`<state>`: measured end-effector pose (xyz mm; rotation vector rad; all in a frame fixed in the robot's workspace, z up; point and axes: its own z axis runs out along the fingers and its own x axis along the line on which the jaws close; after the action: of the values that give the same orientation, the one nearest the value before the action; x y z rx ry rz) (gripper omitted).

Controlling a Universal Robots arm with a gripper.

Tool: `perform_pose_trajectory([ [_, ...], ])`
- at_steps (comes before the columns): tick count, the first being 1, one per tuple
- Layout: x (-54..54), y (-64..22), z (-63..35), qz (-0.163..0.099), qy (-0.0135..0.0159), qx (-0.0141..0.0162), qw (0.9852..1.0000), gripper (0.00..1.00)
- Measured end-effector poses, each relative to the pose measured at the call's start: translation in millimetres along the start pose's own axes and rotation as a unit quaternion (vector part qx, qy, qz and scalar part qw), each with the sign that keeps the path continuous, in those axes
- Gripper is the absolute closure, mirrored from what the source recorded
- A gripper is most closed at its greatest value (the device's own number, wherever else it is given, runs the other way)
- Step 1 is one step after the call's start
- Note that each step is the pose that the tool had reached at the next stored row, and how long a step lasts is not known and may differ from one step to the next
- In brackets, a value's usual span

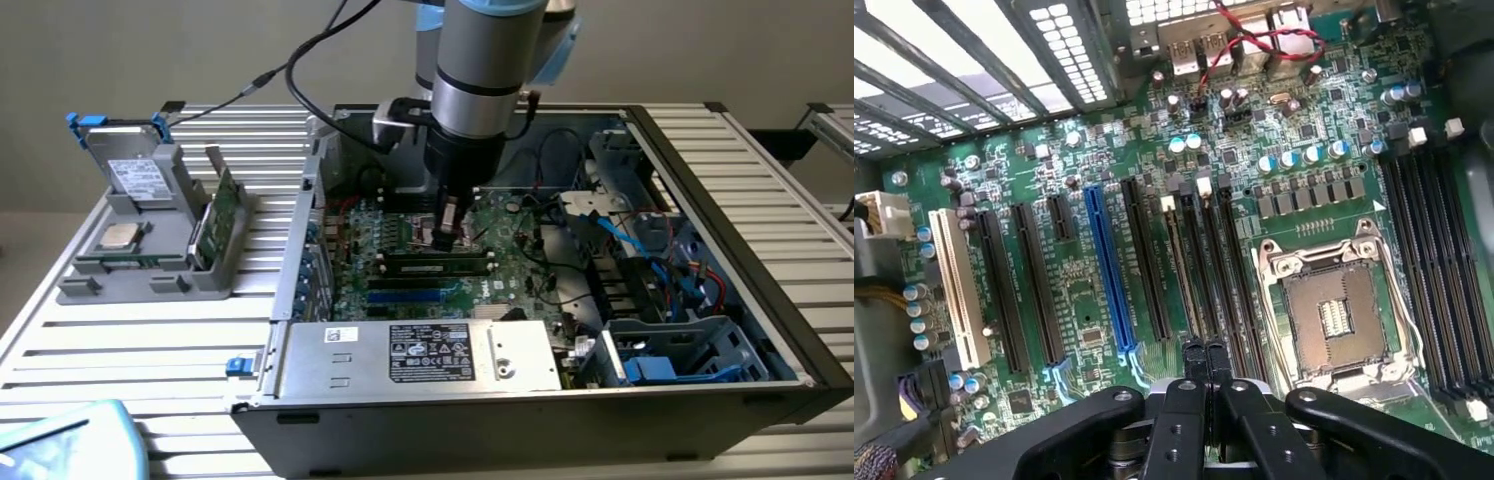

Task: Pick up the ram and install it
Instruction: 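Press down the ram until it locks into place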

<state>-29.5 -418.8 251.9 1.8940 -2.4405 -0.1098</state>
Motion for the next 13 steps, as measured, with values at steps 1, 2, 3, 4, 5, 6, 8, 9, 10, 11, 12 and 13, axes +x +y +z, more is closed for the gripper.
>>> perform_pose_trajectory([
  [1, 0.0, 0.0, 0.0, 0.005, -0.0001, 0.0002, 1.0, 0.89],
  [2, 0.0, 0.0, 0.0, 0.011, -0.0002, 0.0004, 0.9999, 0.89],
  [3, 0.0, 0.0, 0.0, 0.017, -0.0002, 0.0007, 0.9999, 0.89],
  [4, 0.1, 0.0, 0.0, 0.023, 0.0001, 0.001, 0.9997, 0.89],
  [5, 0.1, 0.0, -0.1, 0.028, 0.0006, 0.0016, 0.9996, 0.89],
  [6, 0.0, 0.1, 0.0, 0.034, 0.0016, 0.0025, 0.9994, 0.89],
  [8, 0.0, 0.0, 0.0, 0.043, 0.0045, 0.0052, 0.999, 0.89],
  [9, 0.0, 0.0, 0.0, 0.048, 0.0059, 0.0066, 0.9988, 0.89],
  [10, 0.0, 0.0, 0.0, 0.053, 0.0073, 0.008, 0.9985, 0.89],
  [11, 0.0, 0.0, 0.0, 0.058, 0.0087, 0.0093, 0.9983, 0.89],
  [12, 0.0, 0.0, 0.0, 0.062, 0.0101, 0.0107, 0.9979, 0.89],
  [13, 0.0, 0.0, 0.0, 0.068, 0.0116, 0.0121, 0.9976, 0.89],
])
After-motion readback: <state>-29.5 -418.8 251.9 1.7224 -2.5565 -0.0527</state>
